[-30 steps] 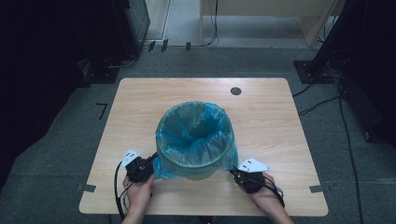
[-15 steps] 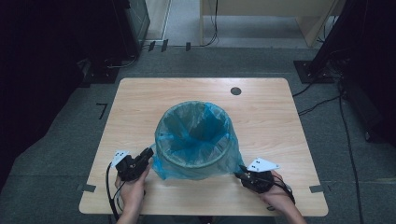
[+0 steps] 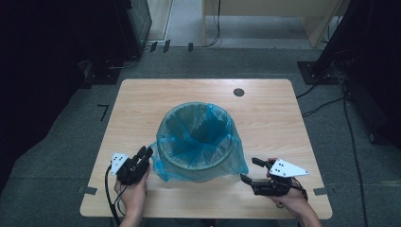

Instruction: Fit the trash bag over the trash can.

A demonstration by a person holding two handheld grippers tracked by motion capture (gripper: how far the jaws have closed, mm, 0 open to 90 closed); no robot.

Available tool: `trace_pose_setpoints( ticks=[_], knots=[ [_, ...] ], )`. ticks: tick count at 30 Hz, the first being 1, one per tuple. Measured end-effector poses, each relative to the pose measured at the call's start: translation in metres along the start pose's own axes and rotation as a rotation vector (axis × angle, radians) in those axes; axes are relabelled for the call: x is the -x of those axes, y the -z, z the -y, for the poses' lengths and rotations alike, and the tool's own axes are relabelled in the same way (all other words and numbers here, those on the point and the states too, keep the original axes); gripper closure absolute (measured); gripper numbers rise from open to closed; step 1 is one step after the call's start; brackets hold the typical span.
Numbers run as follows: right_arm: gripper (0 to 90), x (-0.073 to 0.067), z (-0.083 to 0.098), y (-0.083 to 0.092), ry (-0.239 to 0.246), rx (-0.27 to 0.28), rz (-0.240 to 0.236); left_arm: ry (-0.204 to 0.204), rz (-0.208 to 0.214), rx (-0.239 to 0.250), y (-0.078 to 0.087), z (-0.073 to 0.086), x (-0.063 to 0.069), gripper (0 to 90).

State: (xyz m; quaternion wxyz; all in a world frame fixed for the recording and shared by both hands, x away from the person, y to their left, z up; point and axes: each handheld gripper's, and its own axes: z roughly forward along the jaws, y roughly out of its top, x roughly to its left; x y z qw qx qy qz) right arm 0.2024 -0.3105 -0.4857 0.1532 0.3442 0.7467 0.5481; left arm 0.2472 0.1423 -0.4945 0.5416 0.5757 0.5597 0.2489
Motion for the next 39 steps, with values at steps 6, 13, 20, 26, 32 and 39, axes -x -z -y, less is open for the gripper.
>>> trace_pose_setpoints(
  ticks=[6,13,20,26,32,39],
  knots=[
    [24.0,-0.001,-0.009,0.011,-0.011,0.095,-0.028,-0.028,0.007,0.018,0.001,-0.001,0.002,57.6],
    [30.9,-0.002,-0.021,0.018,-0.041,0.203,0.011,0.002,0.034,0.013,0.001,-0.002,0.003,56.5],
    [69.8,-0.01,-0.036,0.009,-0.083,0.299,0.196,-0.019,0.06,0.023,0.001,-0.004,0.012,71.0],
    [79.5,-0.014,-0.052,-0.031,-0.108,0.284,0.354,-0.053,0.096,0.033,-0.008,-0.009,0.031,80.3],
    [79.9,-0.024,-0.053,-0.067,-0.16,0.287,0.362,-0.104,0.164,0.003,-0.016,-0.007,0.043,89.9],
    [90.0,-0.031,-0.038,-0.076,-0.186,0.242,0.348,-0.113,0.205,0.006,-0.016,-0.005,0.043,90.0]
  ],
)
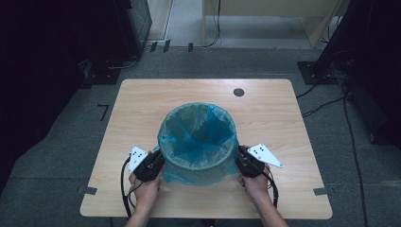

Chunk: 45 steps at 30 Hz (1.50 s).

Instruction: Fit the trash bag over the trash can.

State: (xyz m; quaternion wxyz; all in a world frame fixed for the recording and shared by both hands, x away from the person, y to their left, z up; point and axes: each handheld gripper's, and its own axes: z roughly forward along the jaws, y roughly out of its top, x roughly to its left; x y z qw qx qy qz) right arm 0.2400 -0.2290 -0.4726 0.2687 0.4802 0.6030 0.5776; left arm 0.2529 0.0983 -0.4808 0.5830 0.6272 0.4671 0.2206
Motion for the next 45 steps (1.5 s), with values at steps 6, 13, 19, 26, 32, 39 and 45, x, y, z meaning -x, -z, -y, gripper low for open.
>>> trace_pose_setpoints(
  ticks=[6,13,19,26,32,39,45],
  knots=[
    [87.2,0.005,0.004,0.006,0.0,-0.015,-0.027,-0.032,0.0,-0.02,0.004,0.0,-0.002,86.2],
    [88.7,0.028,-0.011,0.023,0.003,0.009,-0.022,0.012,-0.093,-0.04,0.028,-0.01,-0.034,46.3],
    [89.2,0.042,-0.036,0.038,0.09,0.038,-0.054,-0.056,-0.172,-0.244,0.044,-0.002,-0.055,9.4],
    [89.1,0.042,-0.071,0.044,0.21,0.056,-0.107,-0.089,-0.293,-0.427,0.057,0.014,-0.08,0.0],
    [89.1,0.038,-0.1,0.038,0.271,0.059,-0.201,-0.136,-0.327,-0.504,0.057,0.021,-0.09,0.0],
    [89.0,0.025,-0.127,0.023,0.376,0.027,-0.414,-0.144,-0.295,-0.519,0.054,0.027,-0.092,0.0],
    [86.0,0.007,-0.14,0.008,0.515,-0.047,-0.598,-0.15,-0.302,-0.522,0.051,0.028,-0.09,0.0]
  ],
)
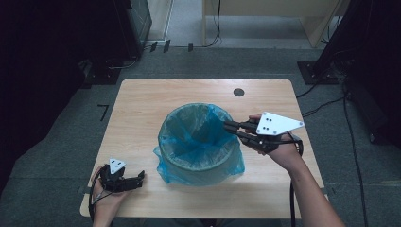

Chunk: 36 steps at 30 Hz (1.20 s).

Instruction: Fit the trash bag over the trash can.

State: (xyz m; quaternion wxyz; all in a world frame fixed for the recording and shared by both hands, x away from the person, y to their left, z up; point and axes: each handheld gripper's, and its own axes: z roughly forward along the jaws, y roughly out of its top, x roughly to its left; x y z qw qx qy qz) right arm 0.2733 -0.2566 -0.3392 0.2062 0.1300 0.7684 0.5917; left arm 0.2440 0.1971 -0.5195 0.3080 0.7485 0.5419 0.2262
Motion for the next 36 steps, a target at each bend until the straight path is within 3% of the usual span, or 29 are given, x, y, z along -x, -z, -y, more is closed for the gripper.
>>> trace_pose_setpoints(
  ticks=[3,6,14,18,22,27,31,36],
  knots=[
    [90.0,-0.002,-0.012,-0.012,0.07,-0.029,-0.081,0.002,-0.002,0.001,0.0,0.0,0.0,0.0],
    [90.0,-0.006,-0.022,-0.023,0.13,-0.051,-0.127,0.007,-0.003,0.001,0.0,0.001,0.0,0.0],
    [90.0,-0.021,-0.053,-0.065,0.32,-0.193,-0.307,0.008,-0.004,0.002,0.001,0.001,0.0,0.0],
    [90.0,-0.025,-0.059,-0.09,0.401,-0.255,-0.39,0.009,-0.004,0.002,0.001,0.001,0.0,0.0],
    [90.0,-0.036,-0.057,-0.115,0.487,-0.294,-0.44,0.01,-0.005,0.002,0.001,0.001,0.0,0.0],
    [90.0,-0.05,-0.05,-0.138,0.549,-0.365,-0.505,0.011,-0.006,0.003,0.001,0.001,0.0,0.0],
    [90.0,-0.057,-0.04,-0.155,0.586,-0.446,-0.539,0.011,-0.006,0.004,0.001,0.001,0.0,0.0],
    [90.0,-0.062,-0.017,-0.171,0.586,-0.546,-0.568,0.011,-0.006,0.002,0.001,0.001,0.0,0.0]
  ],
)
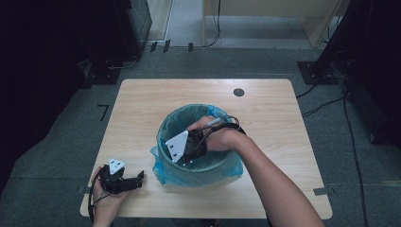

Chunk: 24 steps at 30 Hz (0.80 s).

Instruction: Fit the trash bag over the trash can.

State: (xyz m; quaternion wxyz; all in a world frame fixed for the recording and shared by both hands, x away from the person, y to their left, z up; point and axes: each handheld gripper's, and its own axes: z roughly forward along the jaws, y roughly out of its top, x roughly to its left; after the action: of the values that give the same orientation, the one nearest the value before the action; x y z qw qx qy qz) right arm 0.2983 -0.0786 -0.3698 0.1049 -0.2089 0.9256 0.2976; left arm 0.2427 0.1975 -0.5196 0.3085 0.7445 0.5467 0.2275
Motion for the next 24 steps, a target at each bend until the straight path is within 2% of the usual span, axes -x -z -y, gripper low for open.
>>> trace_pose_setpoints(
  ticks=[6,7,9,13,17,24],
  knots=[
    [90.0,-0.003,0.01,-0.032,-0.018,-0.111,-0.112,0.0,0.0,0.0,0.0,0.0,0.0,0.0],
    [90.0,-0.002,0.011,-0.034,-0.034,-0.11,-0.134,0.0,0.0,0.0,0.0,0.0,0.0,0.0],
    [90.0,0.0,0.011,-0.034,-0.055,-0.1,-0.143,0.0,0.0,0.001,0.0,0.0,0.0,0.0],
    [90.0,0.002,0.01,-0.034,-0.055,-0.096,-0.141,-0.001,0.001,0.001,0.0,0.0,0.0,0.0],
    [90.0,0.003,0.006,-0.019,-0.043,-0.051,-0.115,-0.001,0.001,0.001,0.0,0.0,0.0,0.0],
    [90.0,-0.002,-0.005,0.026,0.011,-0.019,-0.061,-0.001,0.001,0.001,0.0,0.0,0.0,0.0]
  ],
)
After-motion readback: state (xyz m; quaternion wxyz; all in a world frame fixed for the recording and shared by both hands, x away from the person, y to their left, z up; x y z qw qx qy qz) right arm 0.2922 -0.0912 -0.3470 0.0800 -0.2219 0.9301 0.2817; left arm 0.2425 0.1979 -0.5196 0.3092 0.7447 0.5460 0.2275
